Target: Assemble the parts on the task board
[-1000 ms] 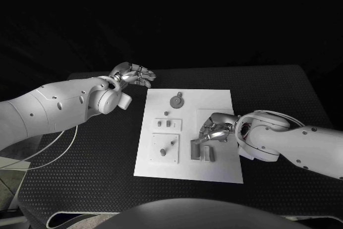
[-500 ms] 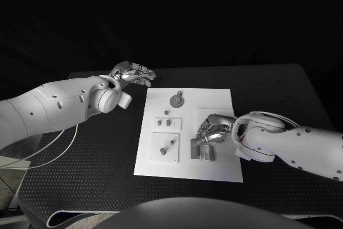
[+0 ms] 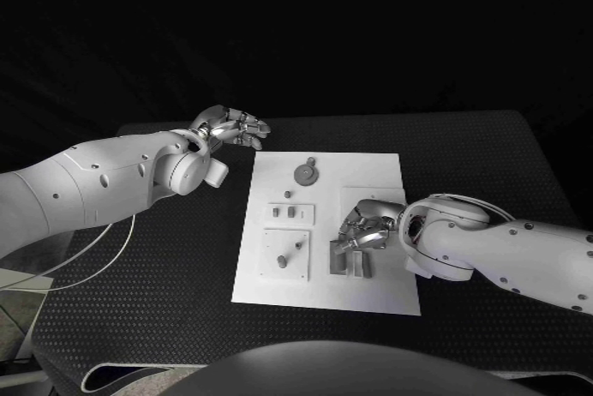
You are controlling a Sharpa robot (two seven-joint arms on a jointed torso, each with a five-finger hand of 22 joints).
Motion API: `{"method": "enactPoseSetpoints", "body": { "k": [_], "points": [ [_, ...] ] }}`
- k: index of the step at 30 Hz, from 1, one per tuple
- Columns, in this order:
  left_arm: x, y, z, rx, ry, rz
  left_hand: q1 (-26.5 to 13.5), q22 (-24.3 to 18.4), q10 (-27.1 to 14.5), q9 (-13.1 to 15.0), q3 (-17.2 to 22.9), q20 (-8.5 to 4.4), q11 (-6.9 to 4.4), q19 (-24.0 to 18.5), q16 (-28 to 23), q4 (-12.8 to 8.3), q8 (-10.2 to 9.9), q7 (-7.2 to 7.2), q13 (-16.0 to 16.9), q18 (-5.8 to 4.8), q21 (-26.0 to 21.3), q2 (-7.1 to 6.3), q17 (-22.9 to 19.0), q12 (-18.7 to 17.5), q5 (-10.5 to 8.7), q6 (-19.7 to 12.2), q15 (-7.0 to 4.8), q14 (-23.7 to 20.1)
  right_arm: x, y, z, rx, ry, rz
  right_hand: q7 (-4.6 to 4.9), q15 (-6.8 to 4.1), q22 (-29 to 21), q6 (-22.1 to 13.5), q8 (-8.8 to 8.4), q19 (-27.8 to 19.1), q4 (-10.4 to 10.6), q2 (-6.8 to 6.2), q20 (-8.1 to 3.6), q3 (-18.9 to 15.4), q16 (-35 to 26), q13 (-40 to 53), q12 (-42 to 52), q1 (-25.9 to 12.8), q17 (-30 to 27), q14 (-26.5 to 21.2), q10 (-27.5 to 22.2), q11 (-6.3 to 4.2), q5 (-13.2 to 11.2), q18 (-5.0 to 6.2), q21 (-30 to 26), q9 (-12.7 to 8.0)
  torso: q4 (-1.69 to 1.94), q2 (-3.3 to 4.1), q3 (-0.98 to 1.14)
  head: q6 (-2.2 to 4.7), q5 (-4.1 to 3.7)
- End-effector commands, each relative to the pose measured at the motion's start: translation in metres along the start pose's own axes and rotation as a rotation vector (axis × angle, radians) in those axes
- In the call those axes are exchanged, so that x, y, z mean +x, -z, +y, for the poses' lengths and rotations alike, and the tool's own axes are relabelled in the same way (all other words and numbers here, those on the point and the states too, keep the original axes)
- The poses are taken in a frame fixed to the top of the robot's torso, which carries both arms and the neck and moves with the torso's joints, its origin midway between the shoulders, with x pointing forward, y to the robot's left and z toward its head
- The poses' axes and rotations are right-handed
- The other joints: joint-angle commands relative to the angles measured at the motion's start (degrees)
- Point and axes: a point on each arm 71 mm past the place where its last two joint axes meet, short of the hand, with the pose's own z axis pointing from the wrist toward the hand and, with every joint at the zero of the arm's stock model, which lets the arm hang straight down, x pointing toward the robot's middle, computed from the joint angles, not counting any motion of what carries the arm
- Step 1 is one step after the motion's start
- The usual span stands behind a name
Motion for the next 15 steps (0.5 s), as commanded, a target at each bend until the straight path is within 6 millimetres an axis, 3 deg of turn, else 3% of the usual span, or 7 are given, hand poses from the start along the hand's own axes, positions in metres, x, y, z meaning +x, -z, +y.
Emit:
{"method": "enactPoseSetpoints", "body": {
  "k": [1, 8, 15],
  "points": [
    [0.0020, -0.0004, -0.0016, 0.009, 0.002, 0.016, -0.5, -0.1, 0.0, -0.1, 0.1, 0.36, 0.25, -0.1, -0.3, 0.4, 0.4, 0.14, -0.1, 0.37, 0.3, -0.02, 0.1, 0.0, 0.15, -0.3, -0.10, 0.4, 0.0013, -0.0003, 0.0001, -0.007, -0.007, 0.006, 1.22, -0.53, 0.8, 0.7, 0.59, 0.1, -0.4, 0.83, 0.01, 0.1, 0.3, -0.1, 0.2, 1.4, 0.2, 0.1, 0.1, -0.73, 0.2, 3.99, 0.2, 0.3, -0.01, -0.01, 0.00, 0.00, 0.02],
    [0.0018, -0.0004, -0.0013, 0.006, 0.002, 0.015, -0.5, -0.1, 0.0, -0.1, 0.1, 0.36, 0.25, -0.1, -0.3, 0.5, 0.4, 0.17, -0.1, 0.37, 0.3, 0.06, 0.2, 0.0, 0.15, -0.4, -0.10, 0.4, -0.0009, -0.0005, -0.0008, -0.007, -0.016, -0.020, 0.55, -1.12, 0.9, 2.3, 1.72, 0.0, -2.9, 5.19, 0.19, -1.3, 0.4, -0.8, 0.4, 3.4, 0.3, 0.5, 0.8, -1.38, 0.2, 4.00, 0.4, 0.9, -0.02, 0.00, 0.00, 0.00, 0.05],
    [0.0019, -0.0004, -0.0013, 0.005, 0.002, 0.015, -0.6, -0.1, 0.0, -0.1, 0.1, 0.36, 0.25, -0.1, -0.4, 0.5, 0.4, 0.19, -0.1, 0.38, 0.3, 0.06, 0.2, 0.0, 0.15, -0.4, -0.11, 0.4, -0.0038, -0.0009, -0.0055, 0.014, -0.071, -0.041, 0.10, -1.47, 0.9, 3.7, 2.50, 0.1, -3.5, 7.46, 0.48, -2.0, 0.8, -1.4, 0.5, 3.3, 1.0, 1.4, 1.6, -1.82, 0.2, 4.00, 0.6, 1.2, -0.04, 0.00, 0.01, 0.00, 0.04]
  ]
}}
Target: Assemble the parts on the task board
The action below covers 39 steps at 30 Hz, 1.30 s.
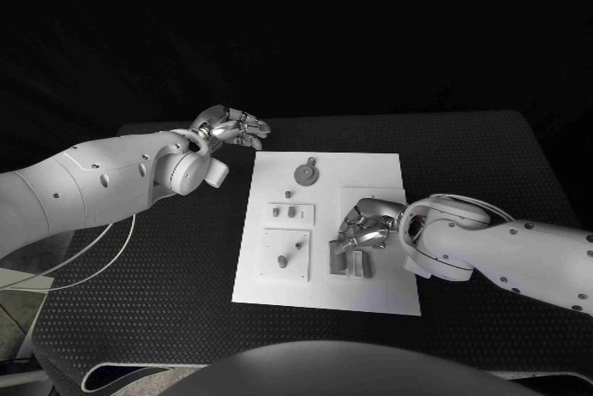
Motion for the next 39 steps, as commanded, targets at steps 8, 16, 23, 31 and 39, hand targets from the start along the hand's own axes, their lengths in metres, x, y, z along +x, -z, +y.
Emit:
{"method": "enactPoseSetpoints", "body": {
  "k": [8, 16, 23, 31, 39],
  "points": [
    [0.002, 0.000, -0.001, 0.002, 0.002, 0.015, -0.5, -0.1, -0.1, -0.1, 0.0, 0.34, 0.29, -0.1, -0.5, 0.4, 0.3, 0.32, -0.1, 0.39, 0.3, -0.05, 0.2, -0.1, 0.15, -0.6, -0.12, 0.4, -0.001, 0.000, -0.006, 0.024, -0.112, -0.003, 1.10, -0.41, 0.8, 2.8, 0.57, 0.3, -0.5, 3.26, 0.54, -0.3, 0.5, -0.6, 0.3, 0.5, 0.5, 1.0, 0.9, -0.46, 0.2, 3.99, 0.5, 0.6, 0.00, 0.00, 0.01, 0.00, 0.10],
    [0.002, 0.000, -0.001, -0.001, 0.002, 0.017, -0.5, -0.1, -0.2, -0.2, 0.1, 0.35, 0.32, -0.1, -0.5, 0.5, 0.2, 0.38, -0.2, 0.39, 0.3, -0.12, 0.3, -0.1, 0.15, -0.7, -0.12, 0.5, 0.000, 0.002, -0.009, 0.041, -0.161, 0.026, 1.03, -0.46, 0.8, 3.1, 0.67, 0.3, -0.5, 3.43, 0.63, -0.5, 0.5, -0.8, 0.3, 0.0, 0.4, 1.1, 1.1, -0.52, 0.2, 3.99, 0.5, 0.6, 0.00, 0.00, -0.01, 0.00, 0.07],
    [0.002, 0.000, 0.000, -0.005, 0.003, 0.021, -0.5, -0.1, -0.2, -0.2, 0.1, 0.36, 0.35, -0.1, -0.6, 0.6, 0.2, 0.43, -0.2, 0.38, 0.3, -0.10, 0.4, -0.1, 0.16, -0.8, -0.11, 0.5, 0.001, 0.007, -0.011, 0.059, -0.213, 0.081, 0.98, -0.50, 0.8, 3.3, 0.71, 0.2, -0.3, 3.35, 0.73, -0.7, 0.4, -0.9, 0.2, -0.5, 0.4, 1.1, 1.2, -0.56, 0.2, 3.99, 0.5, 0.5, -0.01, 0.02, -0.01, 0.00, 0.09],
    [0.002, 0.000, 0.000, -0.010, 0.004, 0.023, -0.6, -0.1, -0.3, -0.2, 0.1, 0.35, 0.36, -0.1, -0.6, 0.7, 0.2, 0.45, -0.2, 0.38, 0.3, -0.11, 0.4, -0.1, 0.16, -0.9, -0.11, 0.5, -0.005, 0.011, -0.013, 0.072, -0.234, 0.098, 0.97, -0.52, 0.8, 3.3, 0.68, 0.2, -0.2, 3.13, 0.78, -0.7, 0.4, -1.0, 0.2, -0.8, 0.3, 1.1, 1.2, -0.58, 0.2, 3.99, 0.5, 0.5, -0.04, -0.01, 0.03, 0.00, 0.11],
    [0.002, 0.000, 0.000, -0.011, 0.004, 0.025, -0.5, -0.2, -0.3, -0.2, 0.1, 0.35, 0.37, -0.1, -0.7, 0.8, 0.2, 0.47, -0.3, 0.38, 0.3, -0.11, 0.5, -0.1, 0.16, -0.9, -0.11, 0.5, -0.010, 0.014, -0.012, 0.084, -0.226, 0.111, 0.94, -0.54, 0.8, 3.4, 0.69, 0.2, 0.0, 3.02, 0.81, -0.8, 0.5, -1.1, 0.2, -1.1, 0.4, 1.2, 1.2, -0.60, 0.2, 3.99, 0.4, 0.4, -0.03, 0.00, 0.04, 0.00, 0.16]
  ]
}}
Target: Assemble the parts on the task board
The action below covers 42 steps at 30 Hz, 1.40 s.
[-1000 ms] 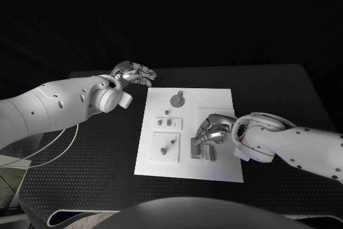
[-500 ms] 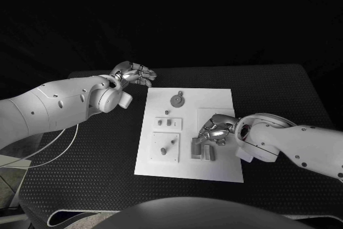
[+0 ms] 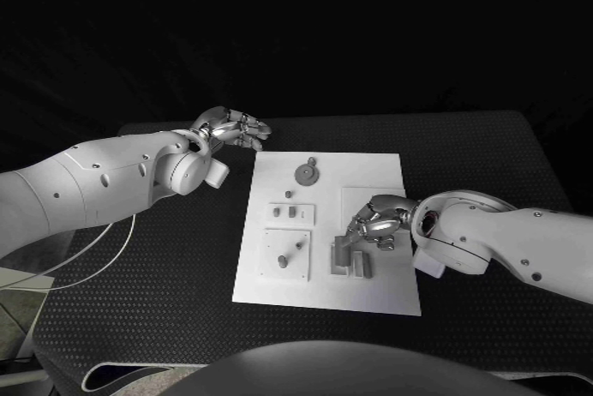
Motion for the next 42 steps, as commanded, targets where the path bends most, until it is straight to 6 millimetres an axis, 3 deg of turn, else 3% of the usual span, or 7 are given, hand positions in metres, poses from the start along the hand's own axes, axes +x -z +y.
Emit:
{"method": "enactPoseSetpoints", "body": {
  "k": [1, 15, 42],
  "points": [
    [0.002, 0.000, -0.001, 0.005, 0.002, 0.019, -0.5, -0.1, -0.1, -0.1, 0.0, 0.35, 0.16, -0.1, -0.2, 0.3, 0.2, 0.06, -0.1, 0.39, 0.3, -0.11, 0.1, -0.1, 0.16, -0.5, -0.11, 0.5, 0.003, 0.001, -0.001, 0.024, -0.002, 0.045, 1.79, -0.21, 0.8, 2.2, 0.34, 0.1, 0.5, 0.67, 0.52, -0.1, 0.4, -0.1, 0.2, 0.0, 0.1, 0.4, 0.3, -0.10, 0.2, 4.00, 0.2, 0.4, -0.01, 0.01, 0.00, 0.01, 0.04],
    [0.002, 0.000, -0.001, 0.004, 0.003, 0.021, -0.6, -0.1, -0.1, -0.1, 0.0, 0.37, 0.18, -0.1, -0.3, 0.5, 0.2, 0.07, -0.1, 0.37, 0.3, -0.18, 0.2, -0.1, 0.15, -0.5, -0.10, 0.5, -0.001, 0.002, -0.015, 0.145, -0.053, 0.105, 1.79, -0.21, 0.7, 2.3, 0.20, 0.0, 1.5, -0.75, 0.59, -0.2, 0.4, -0.4, 0.2, -1.2, -0.2, 0.2, 0.3, -0.10, 0.2, 4.00, 0.1, 0.2, -0.02, 0.02, -0.08, 0.01, 0.08],
    [0.002, 0.000, -0.001, 0.003, 0.004, 0.021, -0.8, -0.1, -0.3, -0.1, 0.0, 0.36, 0.22, -0.2, -0.5, 0.7, 0.2, 0.11, -0.2, 0.38, 0.3, -0.35, 0.4, -0.1, 0.15, -0.6, -0.10, 0.5, 0.008, -0.001, -0.008, 0.143, -0.043, 0.175, 1.85, -0.14, 0.7, 2.2, 0.01, -0.2, 2.9, -2.33, 0.67, -0.2, 0.3, -0.6, 0.1, -2.6, -0.6, -0.2, 0.0, -0.03, 0.2, 4.00, 0.1, 0.0, 0.01, 0.02, -0.01, 0.01, 0.20]
  ]
}}
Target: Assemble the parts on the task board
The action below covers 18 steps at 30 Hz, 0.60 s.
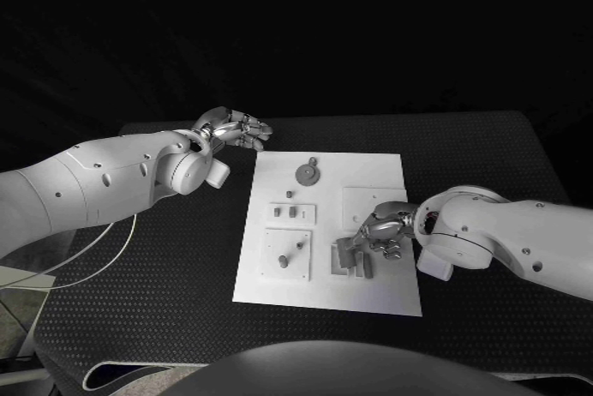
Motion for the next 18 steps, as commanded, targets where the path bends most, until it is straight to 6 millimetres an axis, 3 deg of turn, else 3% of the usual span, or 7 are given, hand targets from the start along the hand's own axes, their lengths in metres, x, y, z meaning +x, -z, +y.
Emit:
{"method": "enactPoseSetpoints", "body": {
  "k": [1, 18],
  "points": [
    [0.0019, -0.0005, -0.0016, 0.008, 0.003, 0.016, -0.4, -0.1, -0.3, -0.1, 0.0, 0.36, 0.22, -0.2, -0.3, 0.4, 0.2, -0.10, -0.1, 0.38, 0.3, -0.05, 0.1, -0.1, 0.15, -0.4, -0.10, 0.5, 0.0058, -0.0004, -0.0007, 0.012, 0.015, 0.050, 0.97, 0.05, 0.7, 1.1, -0.27, -0.1, 0.5, -0.28, 0.37, 0.0, 0.0, -0.1, 0.2, -0.2, -0.1, -0.3, 0.0, -0.03, -0.3, 3.98, 0.1, -0.1, -0.01, 0.00, -0.01, 0.01, -0.02],
    [0.0021, -0.0006, -0.0015, 0.008, 0.003, 0.017, -0.5, -0.1, -0.3, -0.1, 0.0, 0.37, 0.24, -0.2, -0.3, 0.5, 0.2, -0.07, -0.1, 0.37, 0.3, -0.06, 0.2, -0.1, 0.15, -0.5, -0.09, 0.5, 0.0062, -0.0026, 0.0006, 0.020, 0.043, 0.049, 0.99, 0.06, 0.7, 1.1, -0.33, -0.2, 1.4, -0.57, 0.40, 0.0, 0.0, -0.2, 0.2, -1.0, -0.2, -0.6, -0.2, -0.01, -0.3, 3.98, 0.0, -0.2, 0.01, -0.02, 0.01, 0.01, -0.10]
  ]
}}
